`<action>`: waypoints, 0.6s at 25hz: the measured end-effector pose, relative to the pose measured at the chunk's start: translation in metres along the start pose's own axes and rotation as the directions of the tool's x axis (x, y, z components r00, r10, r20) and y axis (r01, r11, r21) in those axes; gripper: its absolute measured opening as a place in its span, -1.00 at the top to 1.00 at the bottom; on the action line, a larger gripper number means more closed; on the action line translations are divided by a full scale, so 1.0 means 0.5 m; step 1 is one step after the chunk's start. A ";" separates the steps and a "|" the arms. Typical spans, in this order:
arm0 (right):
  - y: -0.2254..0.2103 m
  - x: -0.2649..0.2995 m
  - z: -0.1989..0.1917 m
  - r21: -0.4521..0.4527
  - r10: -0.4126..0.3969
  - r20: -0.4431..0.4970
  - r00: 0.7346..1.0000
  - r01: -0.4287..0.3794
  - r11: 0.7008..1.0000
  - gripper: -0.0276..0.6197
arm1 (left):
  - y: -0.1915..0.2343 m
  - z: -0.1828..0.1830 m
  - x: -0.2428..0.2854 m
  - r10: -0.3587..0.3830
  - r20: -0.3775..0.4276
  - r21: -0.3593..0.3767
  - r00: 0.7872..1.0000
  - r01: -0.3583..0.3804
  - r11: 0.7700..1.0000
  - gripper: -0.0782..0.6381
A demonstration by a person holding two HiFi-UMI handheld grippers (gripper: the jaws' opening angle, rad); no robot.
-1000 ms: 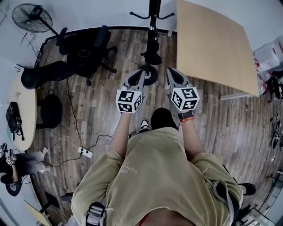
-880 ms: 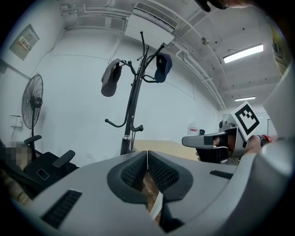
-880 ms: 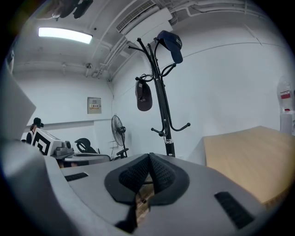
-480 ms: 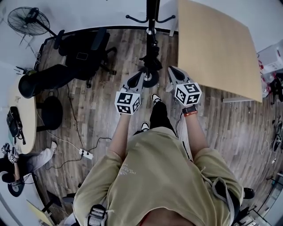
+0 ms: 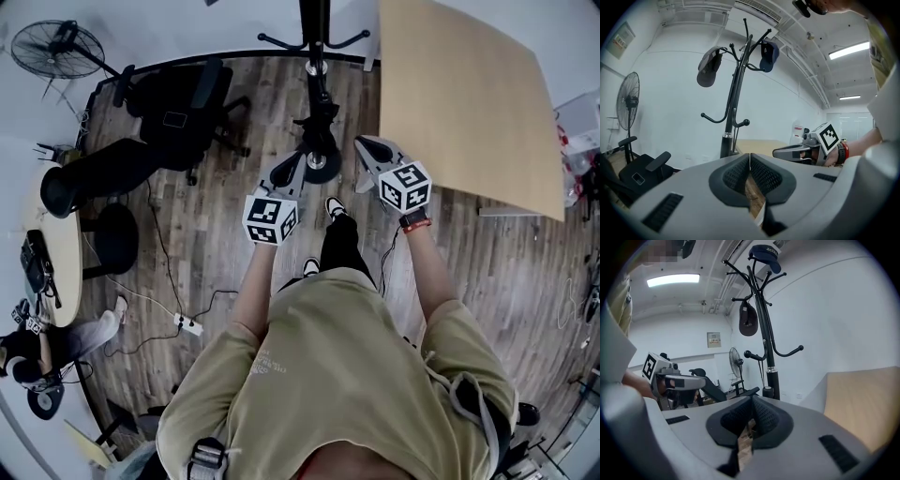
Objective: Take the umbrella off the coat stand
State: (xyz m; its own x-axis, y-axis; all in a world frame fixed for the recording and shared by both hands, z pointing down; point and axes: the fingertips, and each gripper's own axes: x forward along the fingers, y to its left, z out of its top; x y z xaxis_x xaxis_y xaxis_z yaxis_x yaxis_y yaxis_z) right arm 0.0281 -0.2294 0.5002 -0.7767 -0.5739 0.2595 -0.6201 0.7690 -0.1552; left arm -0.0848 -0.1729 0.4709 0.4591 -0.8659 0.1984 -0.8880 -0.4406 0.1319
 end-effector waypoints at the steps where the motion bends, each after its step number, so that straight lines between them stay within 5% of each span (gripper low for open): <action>1: -0.005 0.007 -0.002 -0.004 0.010 -0.003 1.000 -0.010 1.000 0.85 | 0.001 0.001 0.007 -0.001 0.000 0.001 1.000 0.001 1.000 0.71; 15: -0.055 0.102 -0.042 -0.060 0.068 -0.043 0.997 -0.070 0.996 0.79 | 0.009 -0.006 0.104 -0.055 0.019 0.017 0.998 0.055 0.998 0.71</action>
State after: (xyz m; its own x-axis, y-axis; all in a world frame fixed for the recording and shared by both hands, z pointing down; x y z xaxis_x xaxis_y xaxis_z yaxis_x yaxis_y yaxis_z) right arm 0.0081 -0.2739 0.5377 -0.8114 -0.5079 0.2894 -0.5563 0.8229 -0.1155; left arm -0.0649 -0.2194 0.4847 0.5069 -0.8445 0.1727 -0.8618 -0.4915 0.1256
